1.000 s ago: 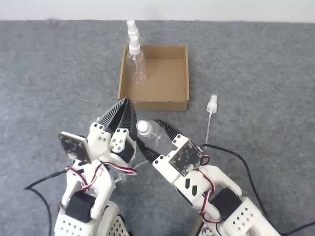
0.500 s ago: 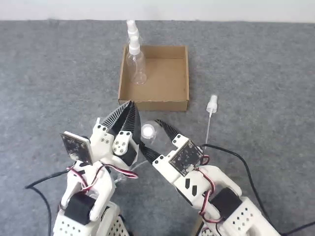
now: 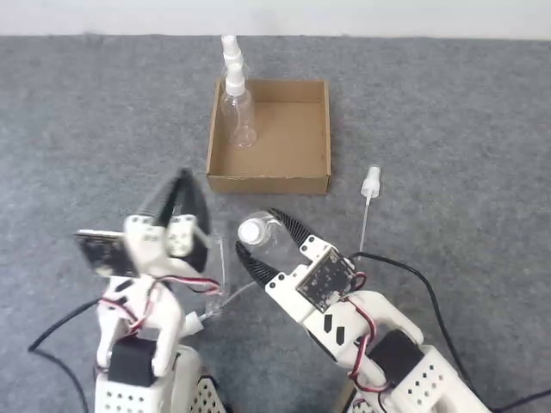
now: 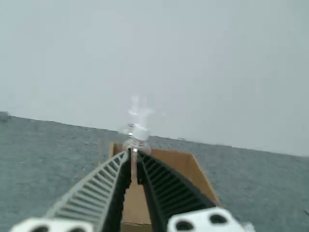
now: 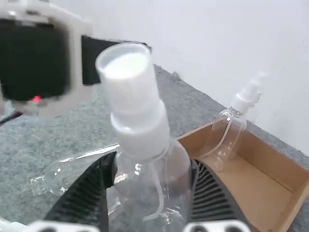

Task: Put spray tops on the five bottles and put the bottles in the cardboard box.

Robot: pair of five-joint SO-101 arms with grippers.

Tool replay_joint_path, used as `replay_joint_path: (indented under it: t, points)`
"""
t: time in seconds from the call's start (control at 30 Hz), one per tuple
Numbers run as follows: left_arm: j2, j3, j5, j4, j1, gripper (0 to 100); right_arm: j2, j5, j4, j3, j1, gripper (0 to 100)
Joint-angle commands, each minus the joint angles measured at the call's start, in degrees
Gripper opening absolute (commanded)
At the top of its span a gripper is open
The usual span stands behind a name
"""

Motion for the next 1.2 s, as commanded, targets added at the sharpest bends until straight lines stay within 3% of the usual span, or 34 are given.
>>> replay_joint_path:
  t: [0.0,0.23,0.43,0.73,1.17]
  points:
    - [-0.9,-3.4,-0.5,0.3,-6.4,2,-0.6,0.7,-0.8,-3.2,1.1,0.7]
    - [-0.9,-2.0,-0.6,0.2,-15.5,2,-0.6,0.7,-0.7,-6.9,2.0,0.7]
    - [-0.9,-0.5,-0.8,0.2,-15.8,2,2.8,0.7,-0.8,-11.5,2.8,0.7]
    - [-0.8,0.0,-1.0,0.3,-15.9,2,21.6,0.6,-1.3,-25.0,2.8,0.7]
    - [-0.8,0.4,-1.0,0.2,-15.9,2,41.5,0.7,-22.2,-28.9,5.0,0.7]
